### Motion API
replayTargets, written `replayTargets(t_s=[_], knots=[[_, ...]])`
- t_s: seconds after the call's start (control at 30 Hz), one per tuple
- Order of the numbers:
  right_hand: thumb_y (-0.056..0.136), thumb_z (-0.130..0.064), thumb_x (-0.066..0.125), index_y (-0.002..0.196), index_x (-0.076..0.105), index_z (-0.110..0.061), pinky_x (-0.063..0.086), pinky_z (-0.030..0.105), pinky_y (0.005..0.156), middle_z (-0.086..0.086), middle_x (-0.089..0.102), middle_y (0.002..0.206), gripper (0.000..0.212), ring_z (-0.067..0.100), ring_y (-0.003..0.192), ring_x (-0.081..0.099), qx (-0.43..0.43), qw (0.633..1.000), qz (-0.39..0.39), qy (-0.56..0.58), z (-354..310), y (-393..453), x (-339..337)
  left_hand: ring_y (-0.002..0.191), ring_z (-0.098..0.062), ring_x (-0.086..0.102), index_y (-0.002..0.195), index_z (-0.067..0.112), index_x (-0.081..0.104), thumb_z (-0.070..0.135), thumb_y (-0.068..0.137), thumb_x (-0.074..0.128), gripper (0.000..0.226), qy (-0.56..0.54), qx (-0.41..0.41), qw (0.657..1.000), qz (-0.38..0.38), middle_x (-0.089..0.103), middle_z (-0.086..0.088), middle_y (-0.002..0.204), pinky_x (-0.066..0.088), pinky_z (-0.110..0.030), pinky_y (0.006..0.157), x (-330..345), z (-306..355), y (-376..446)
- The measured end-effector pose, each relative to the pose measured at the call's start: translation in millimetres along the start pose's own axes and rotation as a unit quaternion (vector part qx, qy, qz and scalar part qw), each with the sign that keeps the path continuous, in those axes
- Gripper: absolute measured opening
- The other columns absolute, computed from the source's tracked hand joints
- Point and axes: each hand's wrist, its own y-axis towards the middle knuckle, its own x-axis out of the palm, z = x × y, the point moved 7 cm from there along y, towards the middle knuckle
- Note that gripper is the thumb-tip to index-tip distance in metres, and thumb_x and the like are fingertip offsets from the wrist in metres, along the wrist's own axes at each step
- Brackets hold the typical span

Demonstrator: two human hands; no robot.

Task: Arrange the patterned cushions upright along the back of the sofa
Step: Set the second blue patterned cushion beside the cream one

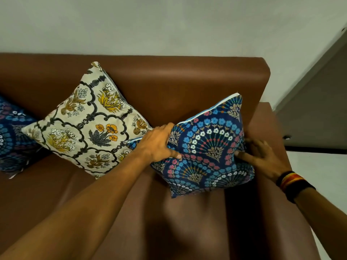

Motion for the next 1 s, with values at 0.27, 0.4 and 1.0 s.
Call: replayTargets(t_s=[0.27, 0.4, 1.0], knots=[[0.093, -0.008, 0.07, 0.084, 0.067, -0.012, 0.053, 0.009, 0.064, -0.006, 0.071, 0.077, 0.01, -0.01, 0.063, 0.063, -0.09, 0.985, 0.119, 0.088, -39, 8, -25, 0.12, -0.019, 0.069, 0.133, 0.022, 0.057, 0.04, 0.073, 0.097, 0.074, -0.153, -0.007, 0.987, 0.044, 0.072, 0.005, 0.132, 0.056, -0.048, 0.104, -9, -10, 2], [0.096, -0.015, 0.068, 0.086, 0.067, -0.019, 0.058, 0.02, 0.072, -0.004, 0.071, 0.082, 0.011, 0.001, 0.071, 0.066, -0.142, 0.975, 0.156, 0.069, -63, 19, -43, 0.132, -0.019, 0.063, 0.149, 0.023, 0.049, 0.04, 0.073, 0.098, 0.093, -0.203, -0.022, 0.978, 0.031, 0.067, 0.004, 0.143, 0.051, -0.049, 0.112, -9, -8, 4], [0.102, -0.053, 0.046, 0.159, 0.025, -0.017, 0.013, 0.063, 0.122, 0.009, 0.017, 0.17, 0.071, 0.028, 0.156, 0.017, -0.22, 0.925, 0.23, -0.208, -104, 15, 26, 0.167, -0.025, 0.009, 0.173, 0.018, 0.011, 0.059, 0.109, 0.041, 0.081, 0.055, 0.053, 0.972, 0.221, 0.011, -0.009, 0.181, 0.008, -0.047, 0.136, -42, 3, -19]])
